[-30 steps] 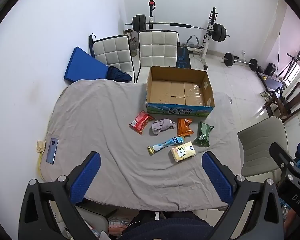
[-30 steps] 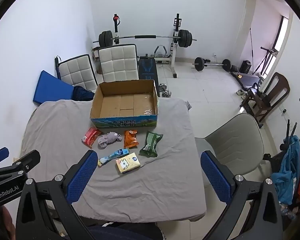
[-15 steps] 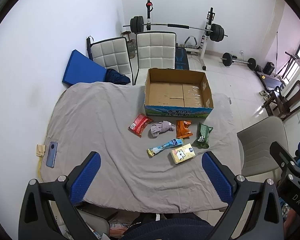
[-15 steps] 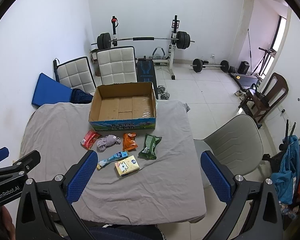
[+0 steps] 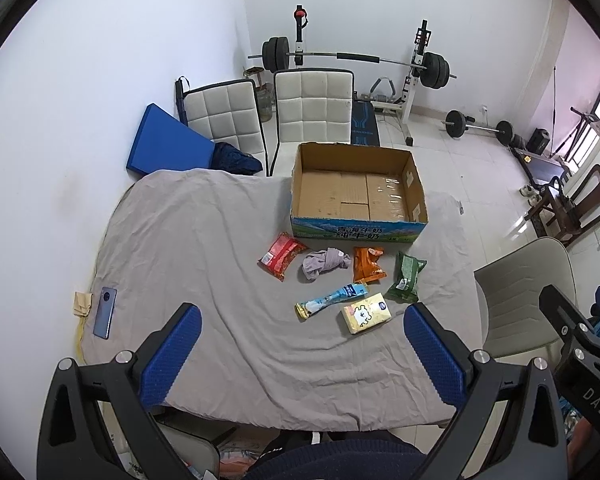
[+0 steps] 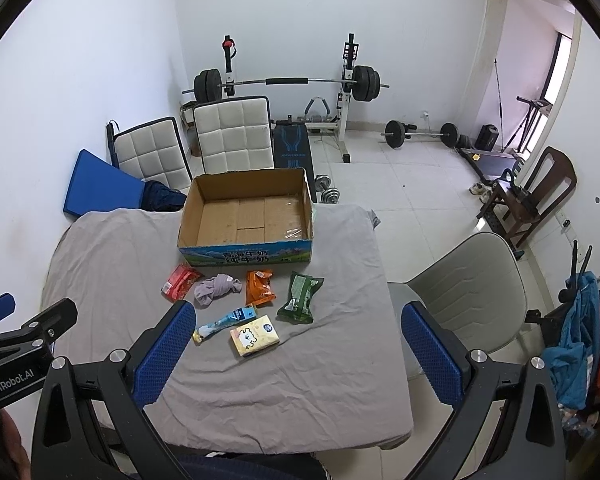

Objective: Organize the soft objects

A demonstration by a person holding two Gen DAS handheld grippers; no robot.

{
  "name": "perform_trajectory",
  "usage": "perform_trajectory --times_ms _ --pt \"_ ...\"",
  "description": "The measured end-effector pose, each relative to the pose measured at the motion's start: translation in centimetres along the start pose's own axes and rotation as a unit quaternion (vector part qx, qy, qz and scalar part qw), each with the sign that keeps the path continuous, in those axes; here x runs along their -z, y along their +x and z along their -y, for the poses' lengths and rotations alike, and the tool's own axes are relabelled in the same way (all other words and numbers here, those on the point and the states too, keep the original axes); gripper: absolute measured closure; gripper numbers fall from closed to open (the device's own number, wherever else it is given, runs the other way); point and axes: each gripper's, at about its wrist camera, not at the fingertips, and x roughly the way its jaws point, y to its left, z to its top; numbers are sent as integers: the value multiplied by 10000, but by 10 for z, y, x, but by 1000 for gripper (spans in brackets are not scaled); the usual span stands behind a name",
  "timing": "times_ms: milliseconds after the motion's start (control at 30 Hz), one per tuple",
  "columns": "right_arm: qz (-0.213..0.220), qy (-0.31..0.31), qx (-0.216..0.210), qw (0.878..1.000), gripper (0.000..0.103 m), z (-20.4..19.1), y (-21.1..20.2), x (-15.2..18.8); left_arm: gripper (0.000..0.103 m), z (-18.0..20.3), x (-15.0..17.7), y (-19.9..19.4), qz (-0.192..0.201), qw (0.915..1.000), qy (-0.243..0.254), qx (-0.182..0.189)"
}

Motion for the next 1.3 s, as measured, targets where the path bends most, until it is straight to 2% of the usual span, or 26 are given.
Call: perform_trajectory --times_ms 1300 --pt "65 32 -7 10000 0 2 -2 -5 0 4 -4 -4 53 10000 -43 -1"
